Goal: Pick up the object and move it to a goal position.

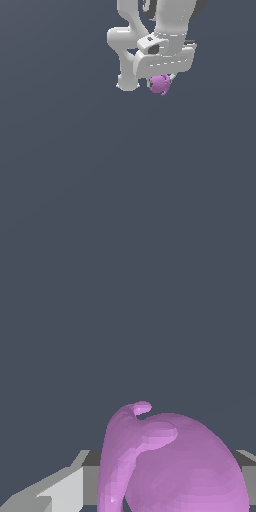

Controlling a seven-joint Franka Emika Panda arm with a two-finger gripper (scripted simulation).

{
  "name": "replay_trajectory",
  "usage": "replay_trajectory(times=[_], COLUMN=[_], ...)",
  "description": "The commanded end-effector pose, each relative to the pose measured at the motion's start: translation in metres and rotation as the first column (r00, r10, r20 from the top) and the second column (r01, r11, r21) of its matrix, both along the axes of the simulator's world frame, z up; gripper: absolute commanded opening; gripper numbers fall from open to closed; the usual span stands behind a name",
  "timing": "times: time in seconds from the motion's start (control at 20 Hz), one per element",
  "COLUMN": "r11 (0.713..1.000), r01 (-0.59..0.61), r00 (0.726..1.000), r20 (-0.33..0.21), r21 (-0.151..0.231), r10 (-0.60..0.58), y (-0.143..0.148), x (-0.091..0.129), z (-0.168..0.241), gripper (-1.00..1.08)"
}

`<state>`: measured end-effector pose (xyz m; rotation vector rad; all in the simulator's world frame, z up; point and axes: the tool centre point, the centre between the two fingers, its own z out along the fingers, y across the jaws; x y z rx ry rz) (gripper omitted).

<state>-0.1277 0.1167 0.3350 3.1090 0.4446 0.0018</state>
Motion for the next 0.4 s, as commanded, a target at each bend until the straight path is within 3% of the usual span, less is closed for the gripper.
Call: replay_trajectory(times=[0.0, 0.35], r11=[1.0, 1.0], r01=[0.001, 0.001], r00=[1.0, 1.0], r20=[-0.001, -0.001], r21=[0.0, 0.001], r10=[-0.001, -0.001], y=[0.0031, 0.0048], x=[-0.0043, -0.0046], z=[0.0079, 0.0115], gripper=[-1.0, -1.0])
